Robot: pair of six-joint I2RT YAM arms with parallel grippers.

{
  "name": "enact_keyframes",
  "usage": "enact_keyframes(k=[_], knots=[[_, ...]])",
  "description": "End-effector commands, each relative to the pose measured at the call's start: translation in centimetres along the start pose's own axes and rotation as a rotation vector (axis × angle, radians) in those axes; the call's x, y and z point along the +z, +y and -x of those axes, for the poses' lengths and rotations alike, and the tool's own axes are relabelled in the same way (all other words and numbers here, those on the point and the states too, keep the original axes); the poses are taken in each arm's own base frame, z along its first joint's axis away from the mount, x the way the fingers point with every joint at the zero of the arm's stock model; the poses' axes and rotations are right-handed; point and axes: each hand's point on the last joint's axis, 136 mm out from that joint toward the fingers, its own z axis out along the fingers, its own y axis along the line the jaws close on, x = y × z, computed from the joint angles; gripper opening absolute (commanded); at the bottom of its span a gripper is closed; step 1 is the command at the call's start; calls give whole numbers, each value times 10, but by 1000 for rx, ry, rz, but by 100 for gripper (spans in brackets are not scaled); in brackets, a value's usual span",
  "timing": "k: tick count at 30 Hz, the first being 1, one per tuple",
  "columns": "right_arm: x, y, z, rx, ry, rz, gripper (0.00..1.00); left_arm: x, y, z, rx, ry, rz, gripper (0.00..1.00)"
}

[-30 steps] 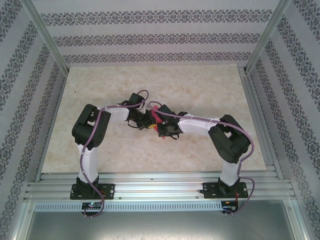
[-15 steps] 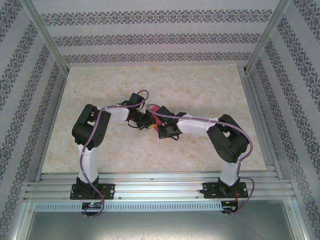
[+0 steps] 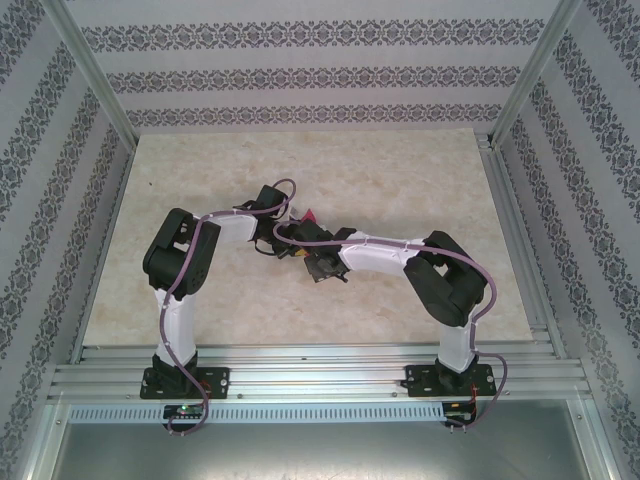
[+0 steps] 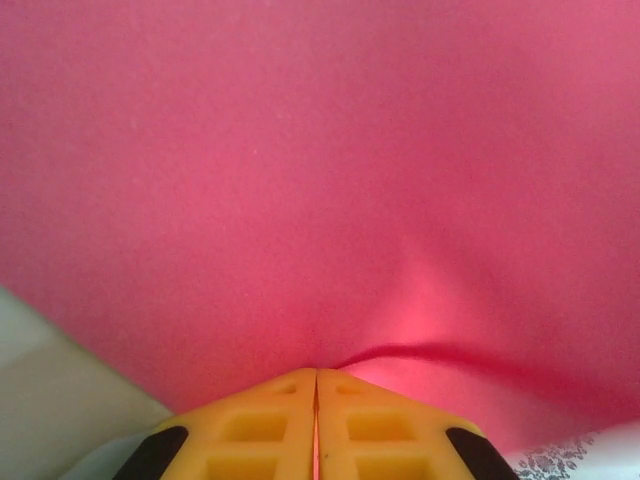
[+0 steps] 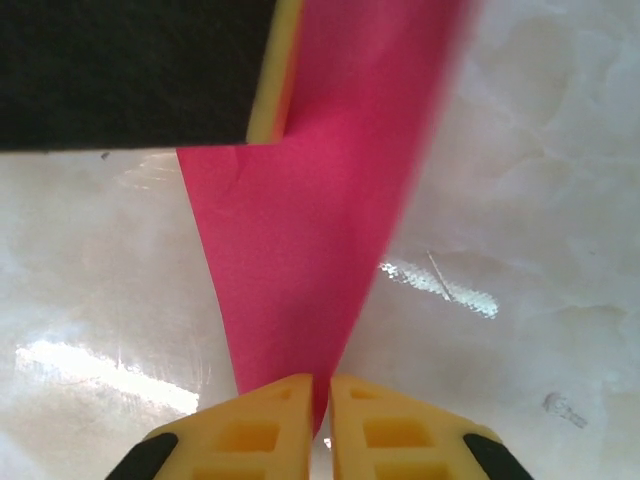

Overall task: Fold a paper plane with a square sheet of paper (pick it up from the middle)
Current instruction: Fold the wing for the fifth time at the center of the table.

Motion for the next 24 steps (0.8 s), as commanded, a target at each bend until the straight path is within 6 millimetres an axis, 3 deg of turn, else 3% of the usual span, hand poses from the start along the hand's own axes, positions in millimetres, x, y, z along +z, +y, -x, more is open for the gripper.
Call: enact_keyframes(k=[1, 9, 14, 20, 24], knots=[[-5, 8, 10, 66, -39, 91, 17, -10, -3, 11, -11, -40, 2, 10], [-2, 4, 24, 206, -64, 191, 24, -9, -2, 10, -11, -37, 1, 10], [-3, 6, 26, 216, -77, 228, 13, -8, -2, 9, -10, -34, -1, 10], [-5, -6, 24, 195, -70, 142, 9, -9, -2, 9, -11, -38, 3, 10], [-12, -6, 23, 61, -89, 40, 1, -12, -5, 11, -6, -46, -2, 10]])
